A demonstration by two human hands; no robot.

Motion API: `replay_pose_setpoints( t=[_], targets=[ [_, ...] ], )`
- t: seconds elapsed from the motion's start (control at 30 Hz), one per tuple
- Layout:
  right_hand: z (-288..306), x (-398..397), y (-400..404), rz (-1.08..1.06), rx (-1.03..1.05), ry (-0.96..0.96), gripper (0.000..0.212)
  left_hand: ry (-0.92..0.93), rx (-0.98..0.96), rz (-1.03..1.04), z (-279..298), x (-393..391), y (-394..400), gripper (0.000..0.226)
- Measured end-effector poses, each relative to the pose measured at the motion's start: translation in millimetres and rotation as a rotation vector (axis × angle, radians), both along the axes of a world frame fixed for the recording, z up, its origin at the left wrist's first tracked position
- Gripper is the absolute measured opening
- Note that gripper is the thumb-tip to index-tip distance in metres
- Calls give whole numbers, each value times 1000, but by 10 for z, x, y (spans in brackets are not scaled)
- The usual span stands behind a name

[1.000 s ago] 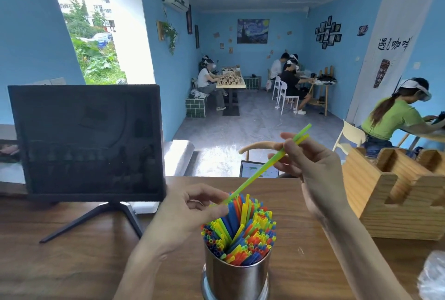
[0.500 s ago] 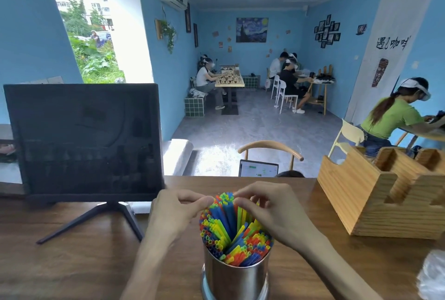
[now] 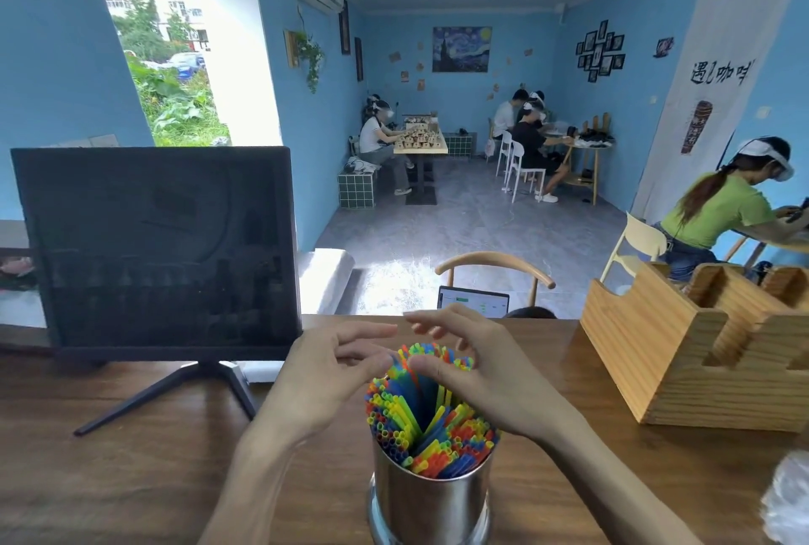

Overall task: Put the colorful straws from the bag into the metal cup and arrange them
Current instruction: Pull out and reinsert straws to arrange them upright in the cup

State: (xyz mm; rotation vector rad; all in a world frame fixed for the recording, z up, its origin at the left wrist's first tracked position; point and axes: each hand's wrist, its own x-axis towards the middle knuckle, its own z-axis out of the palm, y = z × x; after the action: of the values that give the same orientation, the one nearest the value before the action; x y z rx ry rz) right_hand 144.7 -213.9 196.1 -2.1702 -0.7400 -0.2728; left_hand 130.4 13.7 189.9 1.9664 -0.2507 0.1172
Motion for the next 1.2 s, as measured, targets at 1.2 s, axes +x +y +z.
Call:
replay_pose_setpoints(
  t=[1.2],
  targets=[
    [416,13,-125,239,1075,350,49,-200,-673,339,328,-137,-45,21]
  ],
)
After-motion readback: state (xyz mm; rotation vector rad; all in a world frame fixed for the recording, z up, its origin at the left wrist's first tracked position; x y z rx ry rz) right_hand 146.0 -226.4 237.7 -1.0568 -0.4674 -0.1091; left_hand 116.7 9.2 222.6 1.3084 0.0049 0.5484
